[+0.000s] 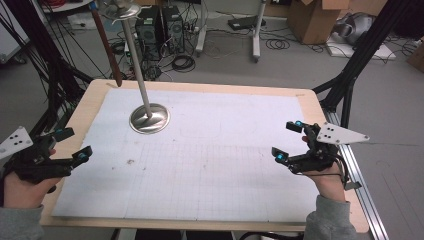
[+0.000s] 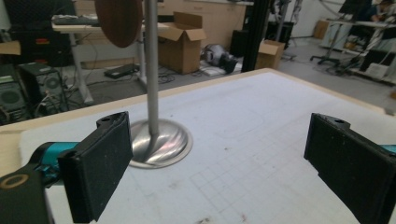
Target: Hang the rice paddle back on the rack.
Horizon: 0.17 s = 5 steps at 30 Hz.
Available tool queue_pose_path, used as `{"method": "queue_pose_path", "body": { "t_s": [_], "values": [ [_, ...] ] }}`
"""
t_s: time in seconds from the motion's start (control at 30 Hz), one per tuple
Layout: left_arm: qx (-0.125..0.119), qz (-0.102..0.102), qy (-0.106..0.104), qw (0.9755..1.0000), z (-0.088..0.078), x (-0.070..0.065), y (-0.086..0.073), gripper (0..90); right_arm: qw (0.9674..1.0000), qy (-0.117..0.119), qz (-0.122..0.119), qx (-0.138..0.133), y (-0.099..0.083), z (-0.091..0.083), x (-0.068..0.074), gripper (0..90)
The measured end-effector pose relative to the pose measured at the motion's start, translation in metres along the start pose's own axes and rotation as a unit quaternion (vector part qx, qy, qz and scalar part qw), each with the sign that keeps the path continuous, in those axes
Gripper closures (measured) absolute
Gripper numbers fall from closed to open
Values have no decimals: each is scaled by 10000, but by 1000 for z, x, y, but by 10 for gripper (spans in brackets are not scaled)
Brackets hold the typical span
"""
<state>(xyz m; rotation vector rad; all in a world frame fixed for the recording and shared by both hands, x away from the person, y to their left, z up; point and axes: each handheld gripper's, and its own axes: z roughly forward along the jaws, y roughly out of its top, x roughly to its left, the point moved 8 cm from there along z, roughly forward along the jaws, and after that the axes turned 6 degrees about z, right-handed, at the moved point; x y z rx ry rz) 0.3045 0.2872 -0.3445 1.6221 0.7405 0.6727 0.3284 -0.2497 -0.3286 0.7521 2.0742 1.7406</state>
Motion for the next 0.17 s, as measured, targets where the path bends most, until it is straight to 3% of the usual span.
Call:
{"method": "queue_pose_path", "body": {
  "t_s": [0.17],
  "values": [
    [59,55,29,10000,3,-2,-3,83,9999,29,35,-145,3,-4,0,40]
  ]
}}
